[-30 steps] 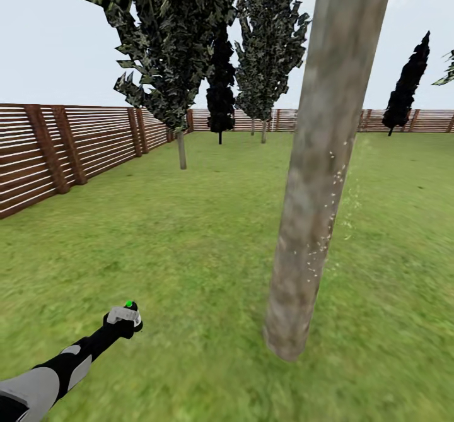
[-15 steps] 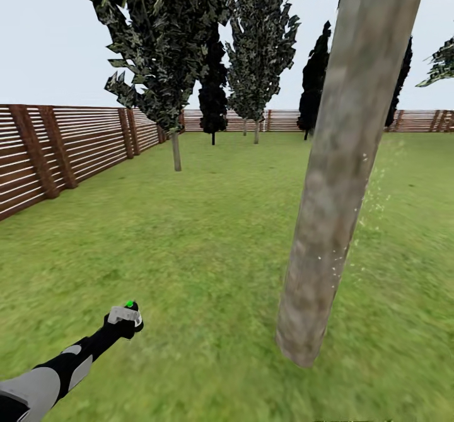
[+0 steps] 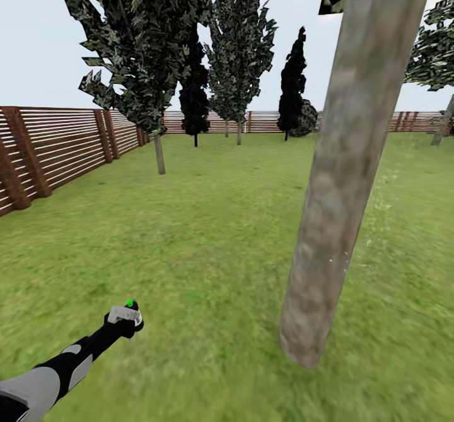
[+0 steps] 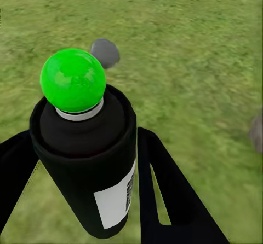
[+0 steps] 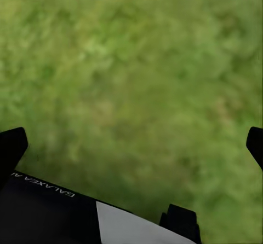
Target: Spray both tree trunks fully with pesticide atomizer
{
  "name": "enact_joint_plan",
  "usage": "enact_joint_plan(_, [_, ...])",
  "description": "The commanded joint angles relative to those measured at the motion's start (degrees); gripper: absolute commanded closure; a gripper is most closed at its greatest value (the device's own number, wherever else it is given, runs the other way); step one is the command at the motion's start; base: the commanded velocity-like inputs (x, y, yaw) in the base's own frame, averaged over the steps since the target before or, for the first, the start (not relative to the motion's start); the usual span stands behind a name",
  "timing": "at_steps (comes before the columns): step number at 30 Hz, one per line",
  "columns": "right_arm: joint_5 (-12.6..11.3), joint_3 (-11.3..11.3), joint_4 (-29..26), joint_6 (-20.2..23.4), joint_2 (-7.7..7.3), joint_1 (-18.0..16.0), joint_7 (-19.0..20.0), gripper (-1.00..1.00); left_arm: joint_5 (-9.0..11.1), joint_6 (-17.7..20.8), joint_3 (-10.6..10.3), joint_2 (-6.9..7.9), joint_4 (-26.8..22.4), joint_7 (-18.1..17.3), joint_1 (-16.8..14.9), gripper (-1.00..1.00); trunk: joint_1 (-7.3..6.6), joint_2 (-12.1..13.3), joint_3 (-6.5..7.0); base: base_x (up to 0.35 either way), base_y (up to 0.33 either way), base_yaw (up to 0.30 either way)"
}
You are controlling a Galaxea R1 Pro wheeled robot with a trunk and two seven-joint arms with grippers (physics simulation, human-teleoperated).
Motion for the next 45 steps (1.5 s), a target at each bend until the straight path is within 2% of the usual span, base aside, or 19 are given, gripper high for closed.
enact_joint_plan(1, [0.01,-0.01,-0.01,-0.02,-0.01,0.00,0.00,-1.00,0.03,0.00,0.03,0.00,0.01,0.03,0.00,1.00,0.00,0.00,0.00,0.241,0.297,-0.011])
enact_joint_plan(10, [0.04,0.00,-0.02,-0.06,-0.03,0.00,0.00,-1.00,0.03,2.33,-0.22,0.00,-0.23,-0.07,0.00,1.00,0.00,0.00,0.01,0.246,0.294,-0.068])
enact_joint_plan(20, [0.08,-0.01,-0.04,-0.06,-0.04,0.00,0.00,-1.00,0.03,2.38,-0.26,-0.27,-0.23,-0.07,0.00,1.00,0.00,0.00,0.24,0.192,0.313,-0.267])
enact_joint_plan(45, [0.08,-0.01,-0.04,-0.06,-0.04,0.00,0.00,-1.00,0.03,2.40,-0.26,-0.35,-0.22,-0.07,0.00,1.00,0.00,0.00,0.91,0.100,0.337,-0.274])
